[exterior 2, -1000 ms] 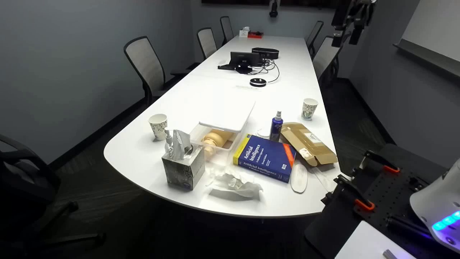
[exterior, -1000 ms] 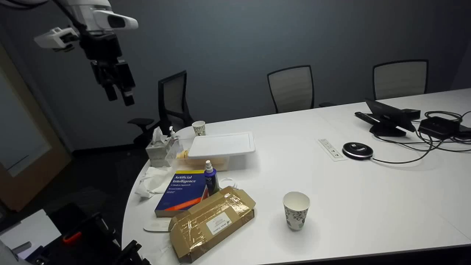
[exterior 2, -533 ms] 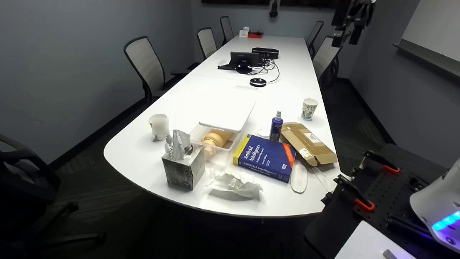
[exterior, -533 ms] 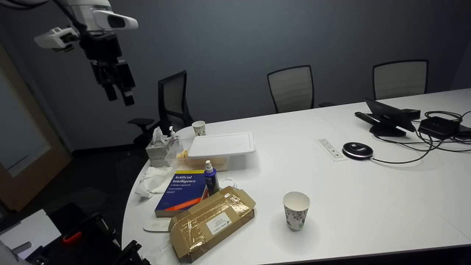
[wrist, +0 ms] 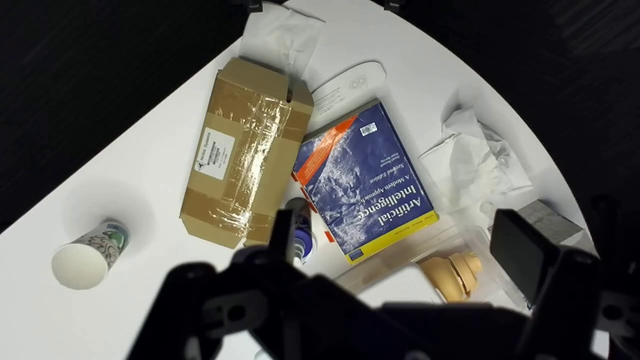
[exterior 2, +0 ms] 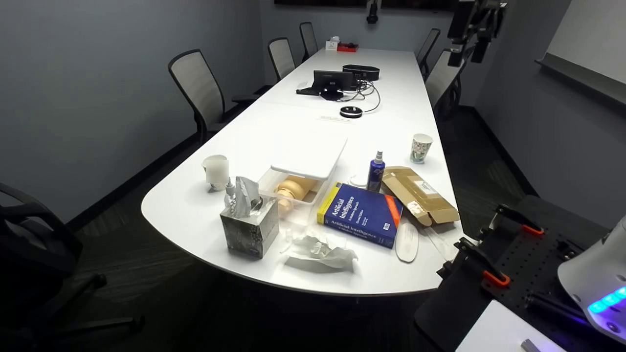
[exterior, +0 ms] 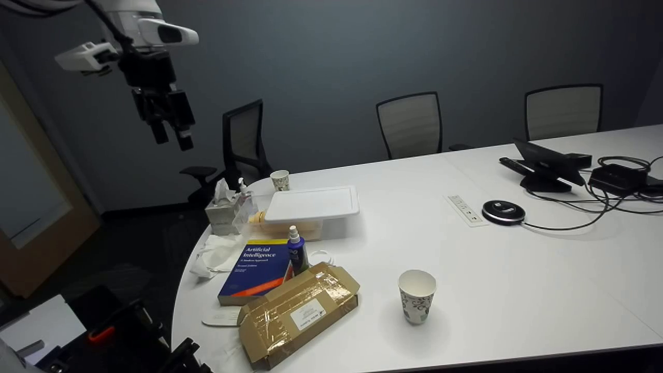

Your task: Completely cover the tote with the white lid then use a napkin to wipe the lid

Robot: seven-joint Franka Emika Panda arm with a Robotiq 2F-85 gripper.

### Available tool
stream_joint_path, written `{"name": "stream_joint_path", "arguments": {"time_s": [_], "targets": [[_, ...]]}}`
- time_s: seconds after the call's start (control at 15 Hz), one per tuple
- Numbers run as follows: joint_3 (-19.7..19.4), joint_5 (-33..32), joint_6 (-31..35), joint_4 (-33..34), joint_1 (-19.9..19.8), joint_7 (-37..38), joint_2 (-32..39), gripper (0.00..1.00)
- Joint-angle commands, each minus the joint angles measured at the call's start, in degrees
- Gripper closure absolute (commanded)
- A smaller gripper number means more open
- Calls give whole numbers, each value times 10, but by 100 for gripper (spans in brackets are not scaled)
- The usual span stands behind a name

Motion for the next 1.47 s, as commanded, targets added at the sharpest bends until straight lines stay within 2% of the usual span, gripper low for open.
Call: {"name": "stream_joint_path", "arguments": {"time_s": [0.0,0.33,0.53,0.8,1.07,1.4], "targets": [[-8,-8,50,60,9,-56,121,0],[-3,-16,158,147,13,-159,301,0],[10,-47,213,219,14,-193,419,0],[32,-46,275,328,5,-235,574,0],[65,-42,269,467,-2,-271,724,0],[103,-37,237,613,-6,-300,850,0]]}}
